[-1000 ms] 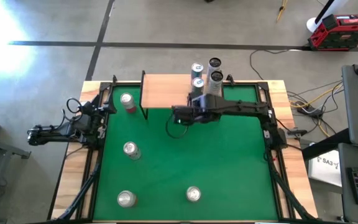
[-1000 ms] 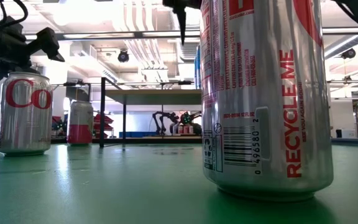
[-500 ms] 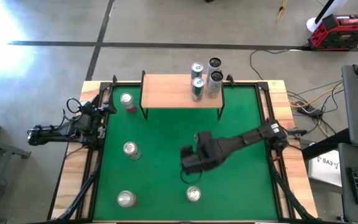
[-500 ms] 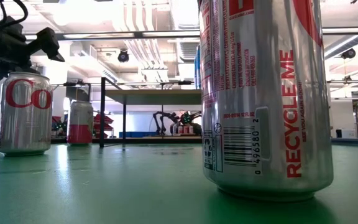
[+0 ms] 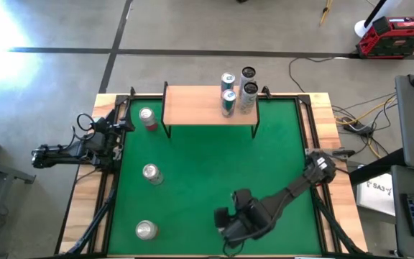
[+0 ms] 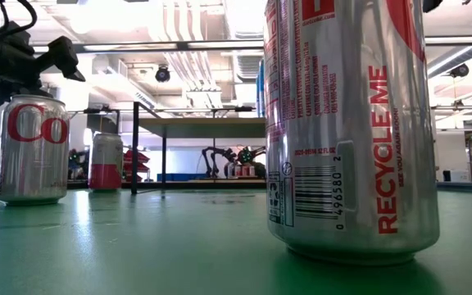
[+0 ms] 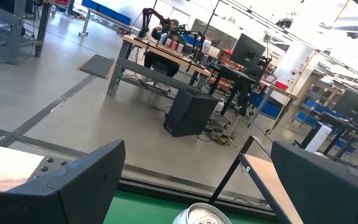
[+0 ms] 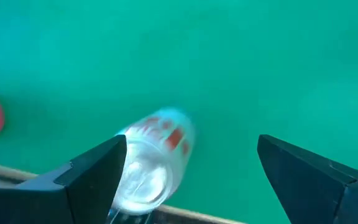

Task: Place canned beverage on shelf
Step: Move the bottom red-silver soda can to the center of the table

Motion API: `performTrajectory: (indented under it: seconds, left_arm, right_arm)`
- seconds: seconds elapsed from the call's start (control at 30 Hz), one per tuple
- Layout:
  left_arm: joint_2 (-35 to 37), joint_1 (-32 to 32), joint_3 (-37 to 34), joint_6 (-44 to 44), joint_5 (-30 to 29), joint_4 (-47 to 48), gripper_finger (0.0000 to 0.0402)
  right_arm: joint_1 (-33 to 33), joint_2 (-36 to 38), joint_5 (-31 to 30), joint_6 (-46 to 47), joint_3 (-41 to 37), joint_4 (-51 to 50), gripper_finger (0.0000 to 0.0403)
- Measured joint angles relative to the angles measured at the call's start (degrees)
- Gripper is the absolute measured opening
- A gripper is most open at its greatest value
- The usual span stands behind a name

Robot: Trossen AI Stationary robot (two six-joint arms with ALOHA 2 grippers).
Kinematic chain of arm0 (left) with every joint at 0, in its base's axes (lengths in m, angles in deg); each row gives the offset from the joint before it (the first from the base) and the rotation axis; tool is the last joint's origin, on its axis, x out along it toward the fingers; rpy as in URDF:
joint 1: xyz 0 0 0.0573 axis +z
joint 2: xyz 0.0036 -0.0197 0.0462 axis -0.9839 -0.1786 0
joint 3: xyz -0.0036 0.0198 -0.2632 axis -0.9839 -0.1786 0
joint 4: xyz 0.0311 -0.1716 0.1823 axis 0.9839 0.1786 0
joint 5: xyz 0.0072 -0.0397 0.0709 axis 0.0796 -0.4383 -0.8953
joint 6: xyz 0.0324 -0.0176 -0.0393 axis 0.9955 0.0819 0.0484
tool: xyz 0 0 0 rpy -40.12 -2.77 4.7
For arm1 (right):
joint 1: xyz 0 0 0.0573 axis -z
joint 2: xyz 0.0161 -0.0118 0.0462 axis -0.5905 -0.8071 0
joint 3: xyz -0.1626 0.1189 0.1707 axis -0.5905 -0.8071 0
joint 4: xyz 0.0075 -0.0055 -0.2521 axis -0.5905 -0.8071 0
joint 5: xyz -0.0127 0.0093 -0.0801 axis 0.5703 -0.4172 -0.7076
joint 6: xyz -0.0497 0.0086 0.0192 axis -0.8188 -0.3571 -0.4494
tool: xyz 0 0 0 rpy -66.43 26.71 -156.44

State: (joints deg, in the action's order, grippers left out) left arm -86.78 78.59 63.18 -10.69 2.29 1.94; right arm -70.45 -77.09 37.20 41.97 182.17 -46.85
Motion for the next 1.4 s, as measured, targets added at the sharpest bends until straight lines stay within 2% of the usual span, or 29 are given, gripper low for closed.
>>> performTrajectory:
  seconds: [0.2,0.43,0.73,1.4]
  left_arm:
    - [-0.01,-0.01,0.01,0.0,0.02,0.0,0.0389]
    - [-0.01,-0.02,0.02,0.0,0.0,-0.02,0.0389]
    - [-0.01,-0.02,0.01,-0.02,0.0,-0.02,0.0389]
    - [-0.01,-0.02,-0.01,0.0,0.01,-0.01,0.0389]
  right_arm:
    - [-0.74,-4.83,-0.05,-6.51,3.78,2.42,0.0353]
    - [-1.34,-6.65,-1.84,-11.59,8.17,3.03,0.0353]
    - [-3.34,-6.65,-3.3,-14.83,7.69,3.3,0.0353]
    - [-3.39,-6.65,-3.21,-32.66,2.52,8.87,0.0354]
